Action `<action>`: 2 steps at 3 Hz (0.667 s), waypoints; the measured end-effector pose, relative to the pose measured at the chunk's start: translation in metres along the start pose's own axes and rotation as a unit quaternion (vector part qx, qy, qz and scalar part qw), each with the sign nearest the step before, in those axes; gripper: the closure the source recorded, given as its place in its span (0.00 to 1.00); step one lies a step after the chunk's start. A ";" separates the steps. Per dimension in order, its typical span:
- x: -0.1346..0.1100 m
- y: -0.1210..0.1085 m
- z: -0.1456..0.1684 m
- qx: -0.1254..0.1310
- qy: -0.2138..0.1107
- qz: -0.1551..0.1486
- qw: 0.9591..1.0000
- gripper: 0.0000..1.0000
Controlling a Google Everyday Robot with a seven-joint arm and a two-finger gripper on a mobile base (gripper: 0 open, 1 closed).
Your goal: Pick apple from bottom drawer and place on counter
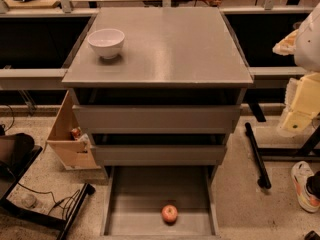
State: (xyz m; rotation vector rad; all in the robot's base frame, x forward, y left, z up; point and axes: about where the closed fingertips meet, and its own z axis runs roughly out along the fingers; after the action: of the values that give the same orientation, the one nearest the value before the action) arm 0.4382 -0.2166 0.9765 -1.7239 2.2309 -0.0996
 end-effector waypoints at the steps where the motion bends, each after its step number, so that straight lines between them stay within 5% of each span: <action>1: 0.000 0.000 0.000 0.000 0.000 0.000 1.000 0.00; 2: -0.002 -0.003 0.000 0.010 -0.005 0.004 1.000 0.00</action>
Offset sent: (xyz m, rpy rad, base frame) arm 0.0098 0.0023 -0.0030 0.0177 -0.0327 -0.0240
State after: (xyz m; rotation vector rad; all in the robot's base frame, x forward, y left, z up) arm 0.4419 -0.2151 0.9775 -1.7011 2.2221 -0.1116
